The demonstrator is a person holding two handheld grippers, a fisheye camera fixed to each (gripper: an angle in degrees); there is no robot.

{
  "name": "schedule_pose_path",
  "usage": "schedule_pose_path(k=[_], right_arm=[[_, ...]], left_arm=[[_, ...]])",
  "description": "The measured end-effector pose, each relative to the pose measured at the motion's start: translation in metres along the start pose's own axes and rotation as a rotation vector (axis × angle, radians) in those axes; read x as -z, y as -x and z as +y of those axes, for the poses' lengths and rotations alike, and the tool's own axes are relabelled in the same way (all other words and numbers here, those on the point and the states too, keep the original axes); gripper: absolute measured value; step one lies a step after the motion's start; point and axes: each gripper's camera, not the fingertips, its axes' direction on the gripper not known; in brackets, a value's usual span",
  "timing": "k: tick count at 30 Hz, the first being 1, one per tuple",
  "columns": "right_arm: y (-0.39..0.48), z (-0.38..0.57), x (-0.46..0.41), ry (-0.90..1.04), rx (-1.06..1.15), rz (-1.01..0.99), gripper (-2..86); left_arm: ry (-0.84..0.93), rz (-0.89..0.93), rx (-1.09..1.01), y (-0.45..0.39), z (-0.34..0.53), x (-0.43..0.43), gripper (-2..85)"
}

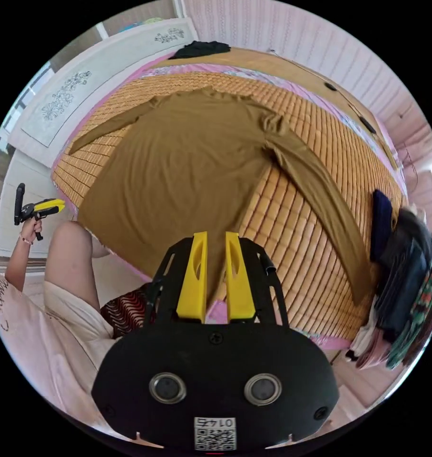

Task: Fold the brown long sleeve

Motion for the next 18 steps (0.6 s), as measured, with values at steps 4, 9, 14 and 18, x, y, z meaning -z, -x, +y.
schedule_pose_path(k=[4, 9, 14, 18], right_arm=[[-0.012, 0.056, -0.028, 0.044, -0.126, -0.108, 9.6], [-0.01, 0.078, -0.043, -0.018, -0.22, -0.167, 3.9], [-0.003, 0.097, -0.042, 0.013, -0.175, -0.174, -0.2], [0.009, 0.106, -0.046, 0.044, -0.116, -0.144, -0.3]], left_arm=[[0.072, 0.002, -0.051, -0.044, -0.025, -0.024, 8.4], [0.214, -0.126, -0.083, -0.07, -0.043, -0.056, 6.4], [0.229, -0.163, -0.119, -0.084, -0.037, -0.055, -0.3], [0.253, -0.132, -0.12, -0.085, -0.026, -0.057, 0.4]])
